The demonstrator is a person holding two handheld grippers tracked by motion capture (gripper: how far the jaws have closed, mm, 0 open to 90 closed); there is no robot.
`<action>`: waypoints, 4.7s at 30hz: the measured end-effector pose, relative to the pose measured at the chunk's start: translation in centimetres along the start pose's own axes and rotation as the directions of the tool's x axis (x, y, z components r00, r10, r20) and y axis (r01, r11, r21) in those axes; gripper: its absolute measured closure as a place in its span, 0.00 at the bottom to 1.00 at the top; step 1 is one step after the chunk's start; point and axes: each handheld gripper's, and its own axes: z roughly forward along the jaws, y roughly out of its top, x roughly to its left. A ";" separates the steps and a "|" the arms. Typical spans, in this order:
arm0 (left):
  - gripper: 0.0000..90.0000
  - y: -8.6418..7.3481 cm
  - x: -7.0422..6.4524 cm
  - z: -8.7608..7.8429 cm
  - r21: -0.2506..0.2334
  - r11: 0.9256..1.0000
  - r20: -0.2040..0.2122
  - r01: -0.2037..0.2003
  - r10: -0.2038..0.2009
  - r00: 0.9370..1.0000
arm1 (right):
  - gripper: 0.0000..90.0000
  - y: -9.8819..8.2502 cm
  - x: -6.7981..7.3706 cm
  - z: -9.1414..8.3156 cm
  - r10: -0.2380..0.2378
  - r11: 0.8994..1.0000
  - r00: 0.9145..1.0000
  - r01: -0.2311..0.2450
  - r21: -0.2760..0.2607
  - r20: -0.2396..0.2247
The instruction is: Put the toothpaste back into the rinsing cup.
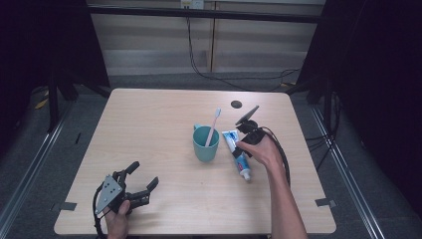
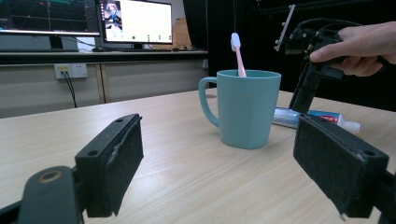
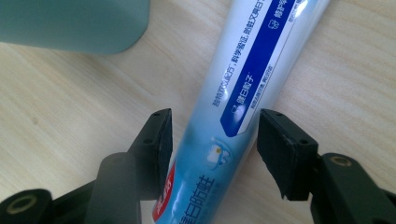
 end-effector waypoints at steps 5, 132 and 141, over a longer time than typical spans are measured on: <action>0.18 0.0 0.0 0.0 0.000 1.000 0.000 0.000 0.000 1.000 | 0.52 0.2 -0.4 0.5 0.017 1.000 1.000 -0.017 0.012 0.013; 0.18 0.0 0.0 0.0 -0.002 1.000 0.003 0.001 0.000 1.000 | 0.81 -3.9 -0.2 -8.5 0.002 0.731 0.993 -0.080 -0.678 -0.116; 0.18 0.0 0.0 0.0 -0.001 1.000 0.012 0.006 -0.006 1.000 | 0.81 -4.0 0.3 -8.8 -0.046 0.691 0.992 -0.056 -0.721 -0.120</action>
